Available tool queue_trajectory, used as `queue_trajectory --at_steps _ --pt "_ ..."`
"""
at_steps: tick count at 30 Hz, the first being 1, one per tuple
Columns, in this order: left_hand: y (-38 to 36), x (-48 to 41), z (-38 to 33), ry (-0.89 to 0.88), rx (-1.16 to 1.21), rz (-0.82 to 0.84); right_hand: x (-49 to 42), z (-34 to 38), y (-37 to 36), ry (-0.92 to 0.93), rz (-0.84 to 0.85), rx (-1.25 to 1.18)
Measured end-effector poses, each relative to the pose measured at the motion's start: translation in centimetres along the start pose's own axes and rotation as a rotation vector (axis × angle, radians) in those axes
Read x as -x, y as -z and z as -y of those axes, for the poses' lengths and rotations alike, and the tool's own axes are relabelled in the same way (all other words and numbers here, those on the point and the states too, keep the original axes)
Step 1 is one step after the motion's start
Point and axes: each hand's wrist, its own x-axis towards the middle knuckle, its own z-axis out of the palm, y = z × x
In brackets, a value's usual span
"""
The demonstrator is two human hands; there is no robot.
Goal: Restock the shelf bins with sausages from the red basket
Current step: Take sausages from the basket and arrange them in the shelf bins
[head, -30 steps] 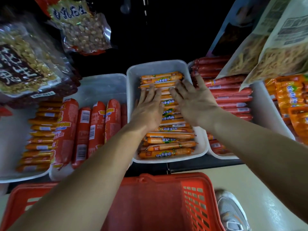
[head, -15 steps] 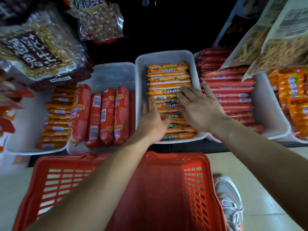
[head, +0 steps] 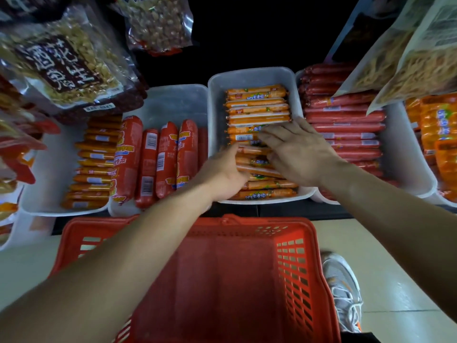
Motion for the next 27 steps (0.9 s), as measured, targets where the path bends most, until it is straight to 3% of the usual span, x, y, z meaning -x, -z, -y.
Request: queue_trajectory --at_steps 4,7,14,27 --pt "5.1 1.9 2.6 -0.208 -0.254 -0.117 -2.1 2.6 0.4 0.154 0.143 -0.222" --pt "6.6 2.7 6.5 -0.308 -0.507 -0.095 -3.9 4.9 -0.2 0.275 0.182 -0.265" --pt "5.1 2.2 9.8 -0.364 -0.387 -0.152 -5.7 6.3 -2.9 0.312 0.289 -0.073" --pt "4.1 1.6 10.4 -0.485 -0.485 -0.173 -5.6 5.9 -4.0 0.330 0.137 0.001"
